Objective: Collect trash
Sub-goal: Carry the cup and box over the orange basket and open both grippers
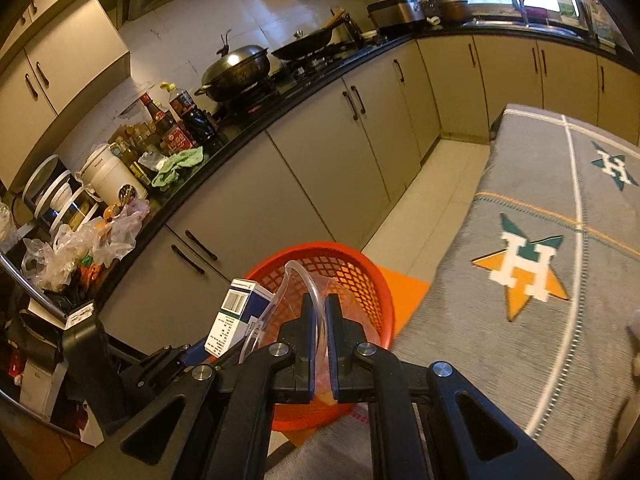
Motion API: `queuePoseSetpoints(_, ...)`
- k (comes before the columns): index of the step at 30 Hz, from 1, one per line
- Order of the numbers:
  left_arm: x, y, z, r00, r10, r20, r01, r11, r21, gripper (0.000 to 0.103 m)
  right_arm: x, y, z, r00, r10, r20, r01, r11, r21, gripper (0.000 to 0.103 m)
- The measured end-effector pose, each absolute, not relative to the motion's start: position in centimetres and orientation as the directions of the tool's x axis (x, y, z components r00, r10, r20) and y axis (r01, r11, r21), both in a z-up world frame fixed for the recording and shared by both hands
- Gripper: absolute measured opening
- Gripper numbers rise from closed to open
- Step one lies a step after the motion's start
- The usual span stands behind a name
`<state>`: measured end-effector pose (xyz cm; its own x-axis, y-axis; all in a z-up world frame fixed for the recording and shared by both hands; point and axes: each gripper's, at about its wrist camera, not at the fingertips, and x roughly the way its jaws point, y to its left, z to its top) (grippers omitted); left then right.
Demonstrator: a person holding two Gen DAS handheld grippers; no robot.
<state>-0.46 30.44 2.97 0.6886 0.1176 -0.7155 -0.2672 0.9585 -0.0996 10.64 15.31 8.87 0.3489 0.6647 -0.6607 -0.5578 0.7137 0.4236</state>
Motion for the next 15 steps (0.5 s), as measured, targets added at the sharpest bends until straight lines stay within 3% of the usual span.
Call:
queuePoseSetpoints(3, -0.6, 30.5, 3.0, 0.696, 0.119, -0.709, -0.269, 0.958, -0.103, 0.048, 11.0, 15.5, 8.3, 0.339, 0.661, -0.67, -0.548, 0.717, 0.43, 0.011)
queuePoseSetpoints(11, -1.0, 29.8, 3.6, 0.701, 0.112, -0.704, -0.262, 0.959, -0.108, 0.049, 10.3, 13.3, 9.2, 0.359, 0.67, -0.65, -0.549, 0.714, 0.434, 0.012)
queuePoseSetpoints(13, -1.2, 29.3, 4.1, 0.708, 0.107, -0.698, -0.25, 0.962, -0.107, 0.049, 9.7, 12.2, 9.6, 0.377, 0.662, -0.648, -0.55, 0.723, 0.419, 0.016)
queuePoseSetpoints(15, -1.4, 28.5, 4.6, 0.715, 0.101, -0.691, -0.239, 0.965, -0.106, 0.05, 9.2, 10.9, 9.8, 0.385, 0.661, -0.644, -0.547, 0.725, 0.418, 0.027)
